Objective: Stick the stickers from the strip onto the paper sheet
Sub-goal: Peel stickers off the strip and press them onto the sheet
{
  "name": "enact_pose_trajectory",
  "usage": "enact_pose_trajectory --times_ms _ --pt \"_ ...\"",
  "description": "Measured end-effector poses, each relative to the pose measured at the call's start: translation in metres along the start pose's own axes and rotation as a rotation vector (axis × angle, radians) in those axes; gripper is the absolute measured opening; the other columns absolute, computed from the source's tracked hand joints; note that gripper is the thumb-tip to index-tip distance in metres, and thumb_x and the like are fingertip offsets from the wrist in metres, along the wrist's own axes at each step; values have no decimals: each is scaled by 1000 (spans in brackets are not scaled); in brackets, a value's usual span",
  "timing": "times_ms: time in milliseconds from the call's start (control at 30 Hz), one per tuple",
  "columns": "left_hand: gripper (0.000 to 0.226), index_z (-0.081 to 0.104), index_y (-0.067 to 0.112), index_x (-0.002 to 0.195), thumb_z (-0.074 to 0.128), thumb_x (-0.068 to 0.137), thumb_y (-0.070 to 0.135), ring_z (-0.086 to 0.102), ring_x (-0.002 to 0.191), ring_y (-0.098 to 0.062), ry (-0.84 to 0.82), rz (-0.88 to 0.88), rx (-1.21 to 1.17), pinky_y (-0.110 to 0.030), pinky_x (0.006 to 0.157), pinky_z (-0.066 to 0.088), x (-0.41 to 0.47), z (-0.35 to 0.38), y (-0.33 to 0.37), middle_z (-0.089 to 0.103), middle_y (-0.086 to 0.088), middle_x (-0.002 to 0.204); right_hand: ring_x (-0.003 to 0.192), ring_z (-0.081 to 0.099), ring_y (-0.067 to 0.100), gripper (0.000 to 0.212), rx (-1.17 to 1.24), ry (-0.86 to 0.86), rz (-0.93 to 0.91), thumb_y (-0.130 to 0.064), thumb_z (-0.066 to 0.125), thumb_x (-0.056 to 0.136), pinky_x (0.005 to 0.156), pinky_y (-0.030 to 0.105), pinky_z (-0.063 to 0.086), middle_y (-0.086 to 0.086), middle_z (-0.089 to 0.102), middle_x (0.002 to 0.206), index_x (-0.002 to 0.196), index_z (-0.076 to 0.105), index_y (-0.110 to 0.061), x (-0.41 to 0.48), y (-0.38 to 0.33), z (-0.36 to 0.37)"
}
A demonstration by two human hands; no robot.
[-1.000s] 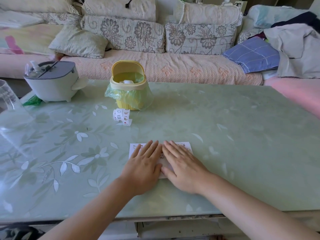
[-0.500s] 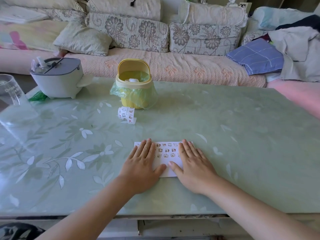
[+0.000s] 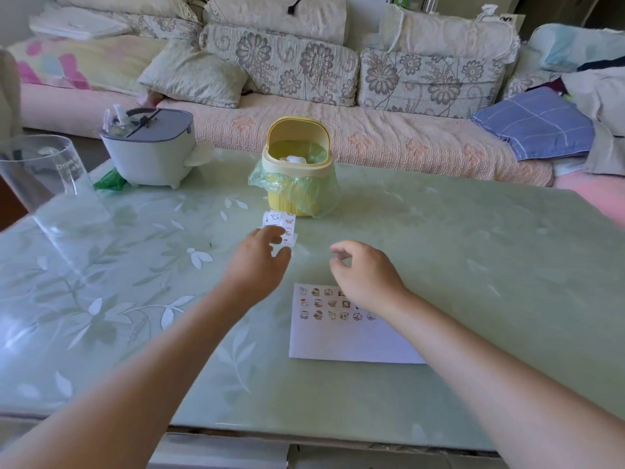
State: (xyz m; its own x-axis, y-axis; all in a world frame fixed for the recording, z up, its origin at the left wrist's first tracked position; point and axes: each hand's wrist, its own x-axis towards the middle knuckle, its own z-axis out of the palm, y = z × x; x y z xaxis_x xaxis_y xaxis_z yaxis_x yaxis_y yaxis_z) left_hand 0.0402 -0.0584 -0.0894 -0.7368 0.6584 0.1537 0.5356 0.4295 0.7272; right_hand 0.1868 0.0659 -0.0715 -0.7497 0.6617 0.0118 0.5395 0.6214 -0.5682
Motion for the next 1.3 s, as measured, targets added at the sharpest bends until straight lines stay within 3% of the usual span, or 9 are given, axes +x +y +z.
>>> enact_pose_trajectory --times_ms 133,300,400,600,733,833,1000,1100,1300 --pt "43 51 19 136 54 94 26 58 110 -14 9 -144 -70 -33 97 47 21 -6 -11 60 5 127 120 58 9 34 181 -28 19 -27 53 98 97 19 39 -9 64 130 130 63 -23 26 -22 22" --pt "49 48 20 142 56 93 25 57 117 -14 -50 -181 -97 -32 103 44 35 -2 -20 58 8 134 123 61 22 52 357 -103 100 -29 57 97 111 40 42 -4 50 149 148 46 -22 50 -39 44" --pt "49 48 22 141 58 93 23 58 112 -12 -99 -156 -86 -30 101 44 37 3 -23 61 9 130 120 62 23 58 427 -100 160 -29 58 97 108 41 44 -2 54 145 151 40 -23 58 -41 53" --pt "39 55 26 132 60 93 24 57 93 -6 -146 -69 -74 -18 76 41 31 4 -23 62 15 107 67 63 11 30 546 -49 169 -12 65 92 69 23 52 0 76 95 118 72 -24 59 -40 48" --pt "29 62 27 122 59 94 23 56 80 1 -92 -39 -130 -11 63 40 25 1 -19 63 15 99 57 63 8 32 617 -31 201 -10 71 89 51 9 43 0 76 94 120 70 -21 58 -41 42" --pt "22 65 30 114 60 93 25 57 73 1 -98 -52 -186 -12 58 42 21 -5 -16 65 15 91 62 68 8 44 696 -36 251 -15 75 88 55 17 43 0 75 102 130 62 -21 56 -42 36" --pt "19 67 27 104 70 86 21 57 63 -8 -160 -82 -264 -14 50 43 14 -10 -14 70 2 82 67 70 11 45 756 -64 245 -15 75 89 59 26 43 -3 75 97 130 59 -22 46 -43 27" --pt "20 66 24 107 70 87 20 57 63 -9 -171 -133 -358 -19 52 44 13 -10 -14 64 1 75 63 69 7 37 671 -44 160 -19 72 91 62 23 44 -6 75 93 123 55 -25 38 -42 23" --pt "25 64 22 112 69 88 18 54 59 -5 -200 -144 -424 -16 50 42 9 -8 -8 59 4 71 57 66 8 16 571 2 31 -15 71 91 53 11 42 -4 74 82 99 61 -25 29 -35 19"
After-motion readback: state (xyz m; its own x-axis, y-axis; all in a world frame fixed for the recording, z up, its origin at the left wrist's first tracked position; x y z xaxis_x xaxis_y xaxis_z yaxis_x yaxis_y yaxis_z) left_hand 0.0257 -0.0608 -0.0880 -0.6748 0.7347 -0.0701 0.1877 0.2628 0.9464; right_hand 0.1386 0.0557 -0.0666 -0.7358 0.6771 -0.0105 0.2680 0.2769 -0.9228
